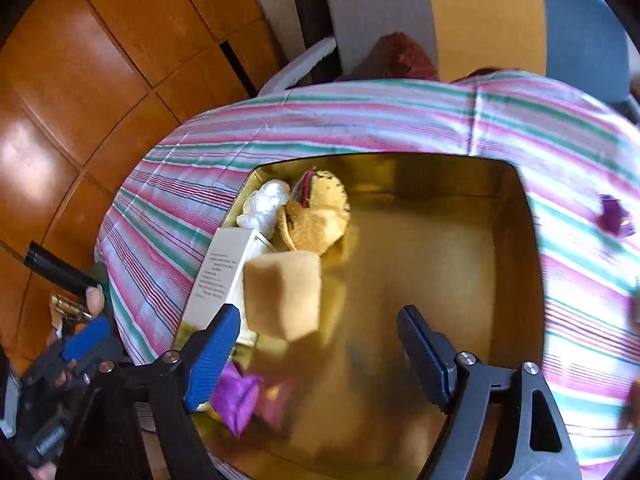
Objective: Organize objects
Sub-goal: 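Carry the yellow sponge into the tray and open the right tool, then move both tools back toward the loose items on the striped cloth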
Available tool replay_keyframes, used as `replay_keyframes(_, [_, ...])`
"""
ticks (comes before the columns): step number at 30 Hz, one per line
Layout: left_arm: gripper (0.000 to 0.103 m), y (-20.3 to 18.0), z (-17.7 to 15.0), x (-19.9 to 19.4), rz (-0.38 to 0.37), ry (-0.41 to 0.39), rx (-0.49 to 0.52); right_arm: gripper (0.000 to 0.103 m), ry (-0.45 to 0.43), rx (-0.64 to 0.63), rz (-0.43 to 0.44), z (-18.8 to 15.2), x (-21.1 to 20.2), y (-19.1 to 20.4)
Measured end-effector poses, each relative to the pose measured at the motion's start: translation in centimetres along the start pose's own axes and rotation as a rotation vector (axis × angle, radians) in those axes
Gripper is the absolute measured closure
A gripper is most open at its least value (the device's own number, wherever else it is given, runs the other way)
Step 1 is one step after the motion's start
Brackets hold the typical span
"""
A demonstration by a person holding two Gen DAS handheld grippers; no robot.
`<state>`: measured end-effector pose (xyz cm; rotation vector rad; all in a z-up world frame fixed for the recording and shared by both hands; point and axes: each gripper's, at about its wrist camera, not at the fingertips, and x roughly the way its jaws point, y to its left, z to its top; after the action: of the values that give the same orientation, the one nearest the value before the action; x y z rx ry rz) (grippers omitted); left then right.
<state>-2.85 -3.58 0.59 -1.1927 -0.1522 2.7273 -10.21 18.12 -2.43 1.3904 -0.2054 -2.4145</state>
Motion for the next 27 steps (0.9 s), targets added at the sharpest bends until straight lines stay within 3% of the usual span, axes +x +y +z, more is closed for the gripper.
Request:
replay_keyframes(12, [0.054,-4.6,0.0,-0.9,-0.001,-0.024,0.126,0.015,-0.153,-0.062,-0.140,-3.6,-7.3,-3.6])
replay_keyframes(27, [0.054,-10.5,0.2,-0.1,-0.041,0.001,0.251,0.012,-0.268,0.088,-0.311,-5.1,-14.5,-13.7])
